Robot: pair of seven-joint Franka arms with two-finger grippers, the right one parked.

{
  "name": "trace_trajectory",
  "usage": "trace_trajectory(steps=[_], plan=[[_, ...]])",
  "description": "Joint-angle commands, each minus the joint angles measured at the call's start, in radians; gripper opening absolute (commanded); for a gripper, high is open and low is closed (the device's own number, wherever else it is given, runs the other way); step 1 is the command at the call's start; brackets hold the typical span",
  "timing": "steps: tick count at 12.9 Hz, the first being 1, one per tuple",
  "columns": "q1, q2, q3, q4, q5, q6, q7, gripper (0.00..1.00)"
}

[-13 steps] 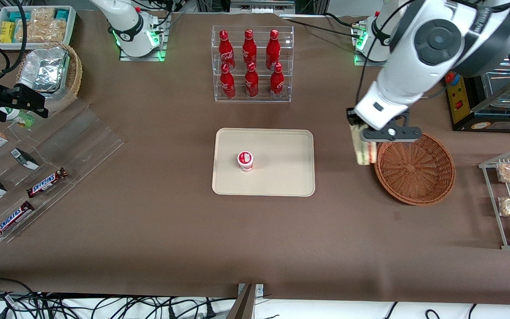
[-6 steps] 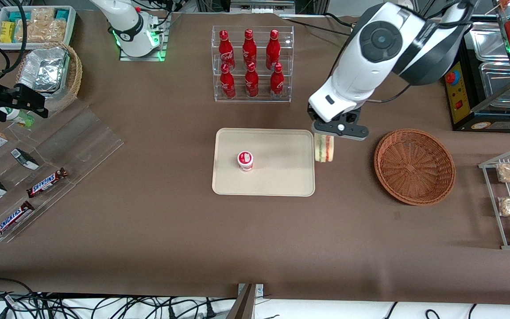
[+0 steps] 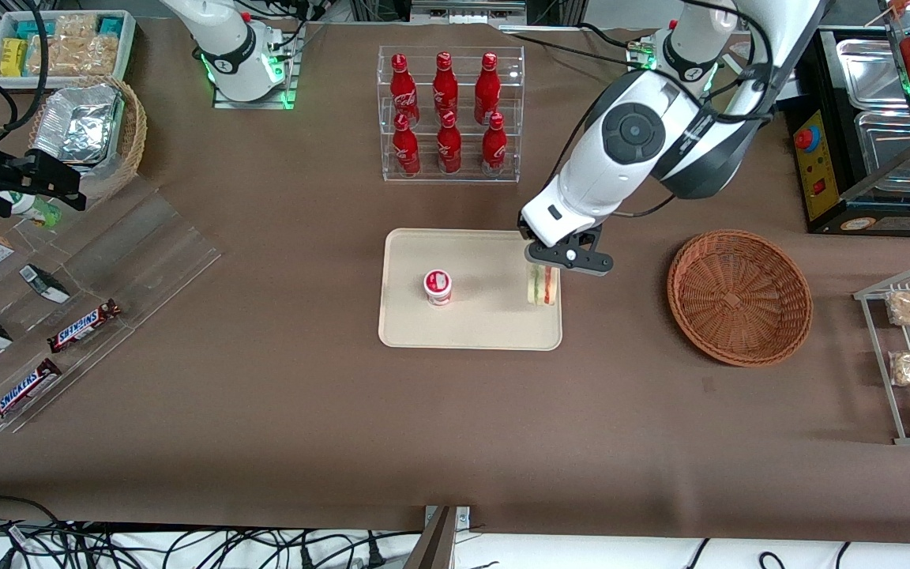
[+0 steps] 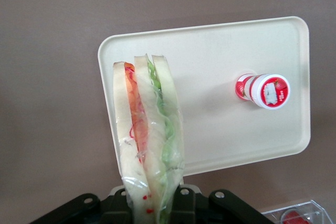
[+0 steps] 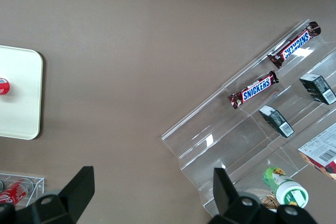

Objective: Place sandwich from basket to tray
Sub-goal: 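Carry the sandwich over the cream tray beside the yogurt cup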

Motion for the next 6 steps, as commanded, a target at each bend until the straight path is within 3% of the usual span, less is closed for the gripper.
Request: trace_trajectory(steps=[1,4,6], plan=[[-0.028,0.059,-0.003,0.005,0.08,0.054,-0.07,0.0],[-0.057,0.14,-0.001,0.005,0.203,0.101,-0.182,0.0],[-0.061,0.185,-0.001,0.005,0.245,0.127,-0.199,0.0]])
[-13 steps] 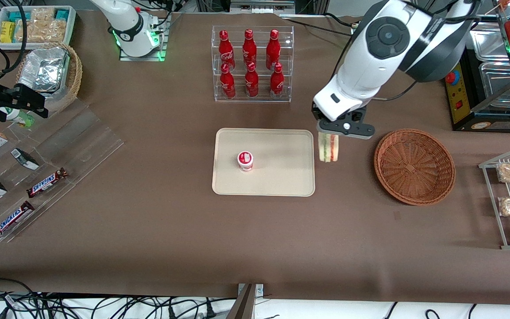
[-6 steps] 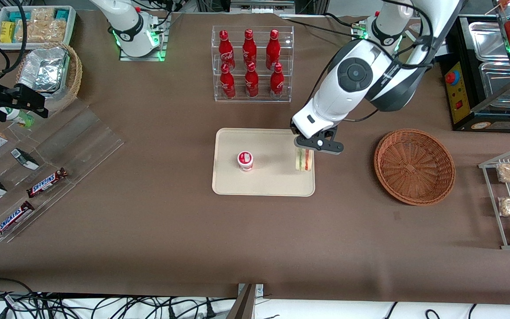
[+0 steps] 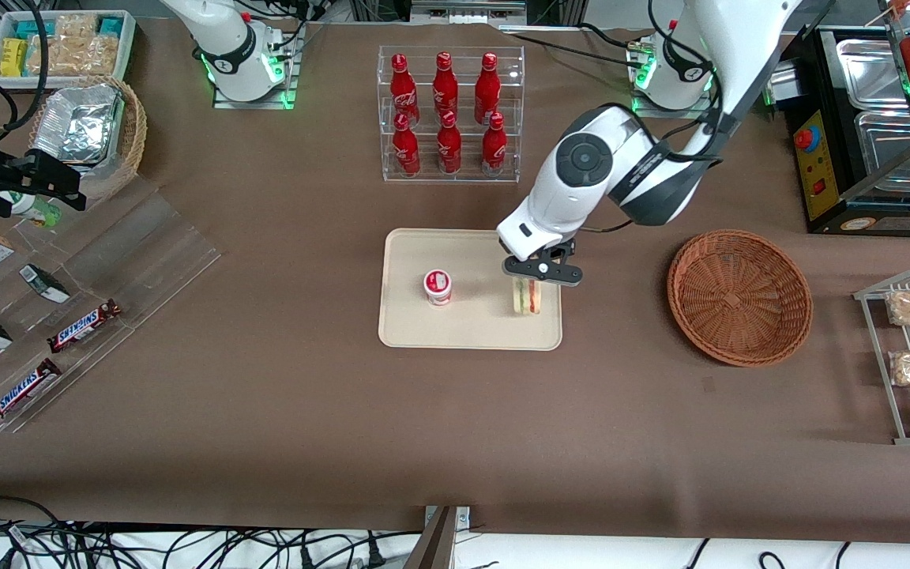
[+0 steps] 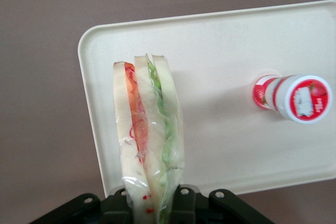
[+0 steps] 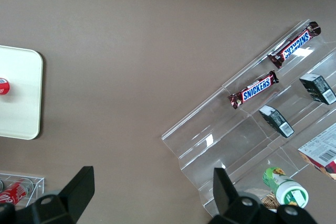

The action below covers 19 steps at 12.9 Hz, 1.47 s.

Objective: Place sandwich from basket to tray
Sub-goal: 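Carry the sandwich over the cream tray beside the yogurt cup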

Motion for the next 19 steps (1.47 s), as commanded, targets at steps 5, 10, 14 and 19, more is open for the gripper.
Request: trace_trajectory(steps=[5,10,14,19], plan=[[-0.008,0.101,-0.002,0.013,0.108,0.035,-0.04,0.0],[-0.025,0.13,0.006,0.013,0.115,0.052,-0.041,0.0],[-0.025,0.147,0.006,0.013,0.141,0.052,-0.062,0.07],[-0.024,0.142,0.006,0.021,0.161,0.041,-0.09,1.0]])
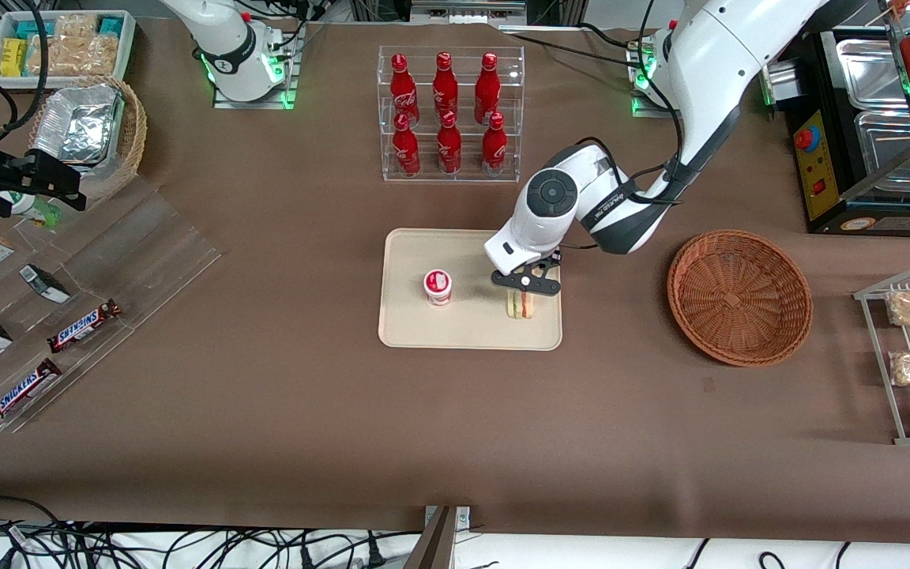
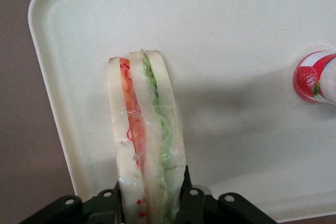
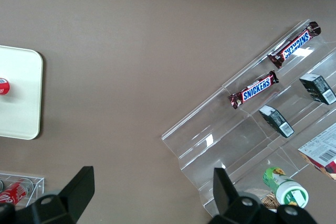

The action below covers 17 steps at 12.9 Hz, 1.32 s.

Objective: Place sandwich from basket to tray
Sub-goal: 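Lower the sandwich onto the tray and open the left gripper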

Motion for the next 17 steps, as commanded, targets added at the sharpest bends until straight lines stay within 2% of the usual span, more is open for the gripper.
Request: trace_trajectory(steps=[1,5,7,10,13,17], plan=[[0.0,-0.009,0.001,0.021,0.031,-0.007,-0.039,1.0],[0.011,-0.072,-0.008,0.071,0.013,-0.096,-0.082,1.0],[0.013,-0.095,-0.007,0.125,-0.054,-0.144,-0.082,1.0],[0.036,-0.102,-0.007,0.238,-0.1,-0.26,-0.08,1.0],[0.072,-0.106,-0.008,0.327,-0.104,-0.365,-0.08,1.0],[0.152,-0.172,-0.01,0.335,-0.104,-0.438,-0.079,1.0]])
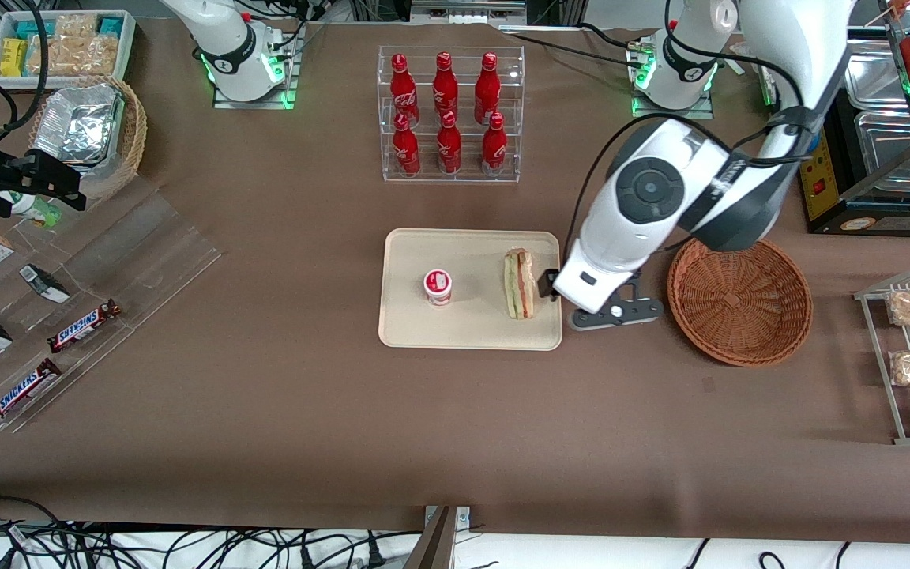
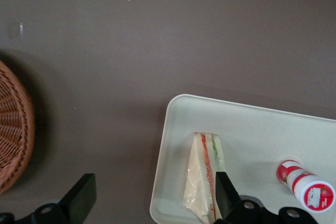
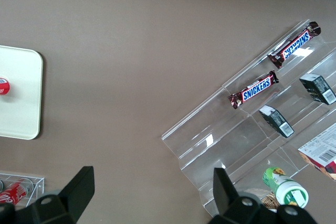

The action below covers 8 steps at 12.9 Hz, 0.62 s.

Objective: Place sandwich from basket to tray

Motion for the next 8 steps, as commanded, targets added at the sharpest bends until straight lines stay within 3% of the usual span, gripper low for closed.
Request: trace_trajectory(steps=[1,8], plan=[[0.057,-0.061,-0.011,-0.004,-0.019,-0.057,0.002,1.0],[0.187,-0.146,-0.011,-0.002,-0.124,-0.111,0.093,1.0]])
